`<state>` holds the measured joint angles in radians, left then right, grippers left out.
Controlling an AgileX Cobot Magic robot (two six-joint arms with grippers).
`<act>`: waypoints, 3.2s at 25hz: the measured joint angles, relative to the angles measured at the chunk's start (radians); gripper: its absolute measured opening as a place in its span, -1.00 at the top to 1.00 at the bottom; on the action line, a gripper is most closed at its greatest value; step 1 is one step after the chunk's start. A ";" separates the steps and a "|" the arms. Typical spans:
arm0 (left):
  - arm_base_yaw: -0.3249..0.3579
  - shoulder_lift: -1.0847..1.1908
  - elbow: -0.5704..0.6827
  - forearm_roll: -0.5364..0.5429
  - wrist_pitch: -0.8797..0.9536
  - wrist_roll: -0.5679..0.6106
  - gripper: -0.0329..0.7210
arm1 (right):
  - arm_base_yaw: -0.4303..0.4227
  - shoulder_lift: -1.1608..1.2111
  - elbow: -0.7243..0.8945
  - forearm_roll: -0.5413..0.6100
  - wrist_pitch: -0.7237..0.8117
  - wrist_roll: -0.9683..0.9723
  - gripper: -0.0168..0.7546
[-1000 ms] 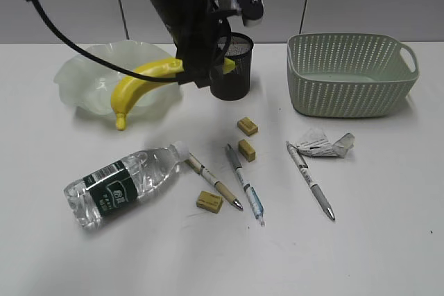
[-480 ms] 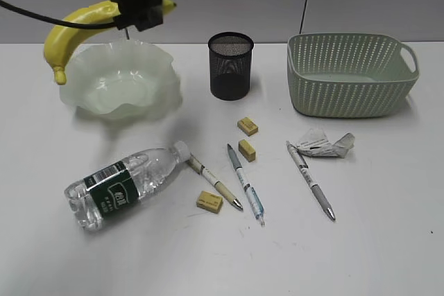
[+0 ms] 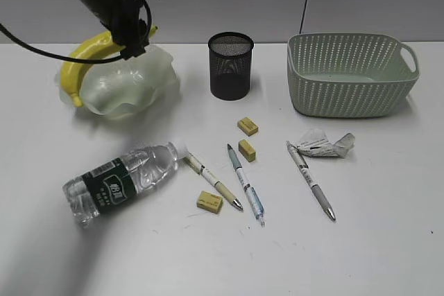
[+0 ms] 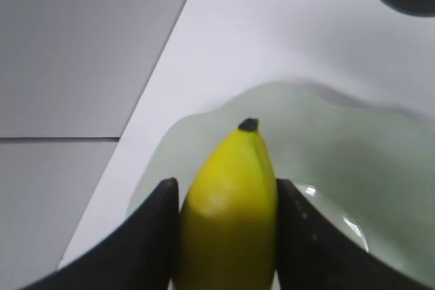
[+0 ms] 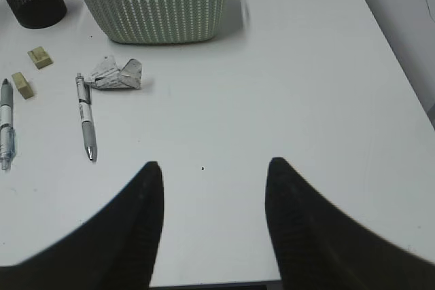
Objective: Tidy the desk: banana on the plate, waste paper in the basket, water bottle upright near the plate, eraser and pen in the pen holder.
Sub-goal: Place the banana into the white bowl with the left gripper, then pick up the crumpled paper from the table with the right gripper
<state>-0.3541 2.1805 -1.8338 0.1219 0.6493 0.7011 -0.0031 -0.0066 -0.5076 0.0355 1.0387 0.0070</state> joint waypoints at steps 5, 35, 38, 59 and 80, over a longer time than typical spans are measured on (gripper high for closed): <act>0.003 0.054 0.001 -0.002 -0.020 0.000 0.08 | 0.000 0.000 0.000 0.000 0.000 0.000 -0.06; 0.013 -0.224 0.001 -0.007 0.043 -0.275 -0.20 | 0.000 0.000 0.000 0.000 0.000 0.000 -0.06; 0.014 -0.313 0.001 -0.007 0.163 -0.373 -0.20 | 0.000 0.000 0.000 0.000 0.000 0.000 -0.06; 0.014 -1.041 0.471 -0.046 0.567 -0.710 -0.08 | 0.000 0.000 0.000 0.000 0.000 0.000 -0.06; 0.014 -2.110 1.263 -0.060 0.452 -0.710 -0.02 | 0.000 0.000 0.000 0.000 0.000 0.001 -0.06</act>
<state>-0.3404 0.0709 -0.5708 0.0620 1.1012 -0.0094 -0.0031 -0.0066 -0.5076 0.0355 1.0387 0.0081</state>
